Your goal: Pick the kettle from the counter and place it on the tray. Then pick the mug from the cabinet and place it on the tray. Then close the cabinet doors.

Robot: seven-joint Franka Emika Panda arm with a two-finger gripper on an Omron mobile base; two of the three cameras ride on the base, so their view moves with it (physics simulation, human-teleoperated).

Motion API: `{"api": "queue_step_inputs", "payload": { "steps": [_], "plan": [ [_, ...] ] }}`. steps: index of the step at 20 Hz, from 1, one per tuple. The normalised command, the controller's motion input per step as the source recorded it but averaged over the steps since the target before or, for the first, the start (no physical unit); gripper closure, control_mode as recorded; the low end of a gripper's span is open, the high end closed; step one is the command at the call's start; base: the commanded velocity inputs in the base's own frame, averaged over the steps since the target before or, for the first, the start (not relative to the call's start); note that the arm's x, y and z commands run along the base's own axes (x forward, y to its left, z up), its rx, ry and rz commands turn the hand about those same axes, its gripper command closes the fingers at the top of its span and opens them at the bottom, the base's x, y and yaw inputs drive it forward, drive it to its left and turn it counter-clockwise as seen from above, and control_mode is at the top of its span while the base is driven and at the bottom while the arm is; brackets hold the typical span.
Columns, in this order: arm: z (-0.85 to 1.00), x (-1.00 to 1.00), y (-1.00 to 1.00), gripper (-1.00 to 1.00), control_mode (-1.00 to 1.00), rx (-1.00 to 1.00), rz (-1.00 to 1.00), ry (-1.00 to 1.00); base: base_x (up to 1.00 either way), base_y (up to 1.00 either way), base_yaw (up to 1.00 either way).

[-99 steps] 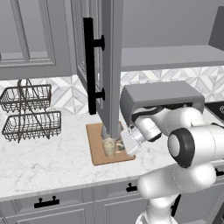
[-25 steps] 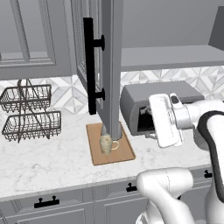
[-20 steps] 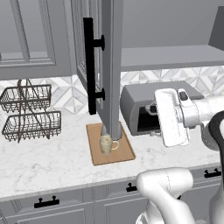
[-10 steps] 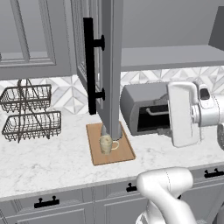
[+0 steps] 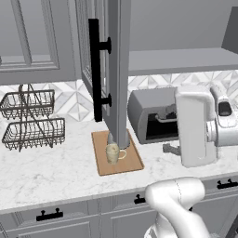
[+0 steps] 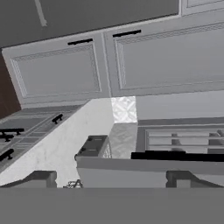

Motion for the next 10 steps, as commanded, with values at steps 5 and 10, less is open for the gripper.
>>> {"api": "queue_step_inputs", "payload": {
  "steps": [5,10],
  "plan": [
    [0.00,-0.36,0.71,-1.00,-1.00,-0.01,-0.36,0.00,0.00,0.00,0.00],
    [0.00,-0.15,0.75,-1.00,-1.00,0.00,-0.45,0.00,0.00,0.00,0.00]
  ]
}}
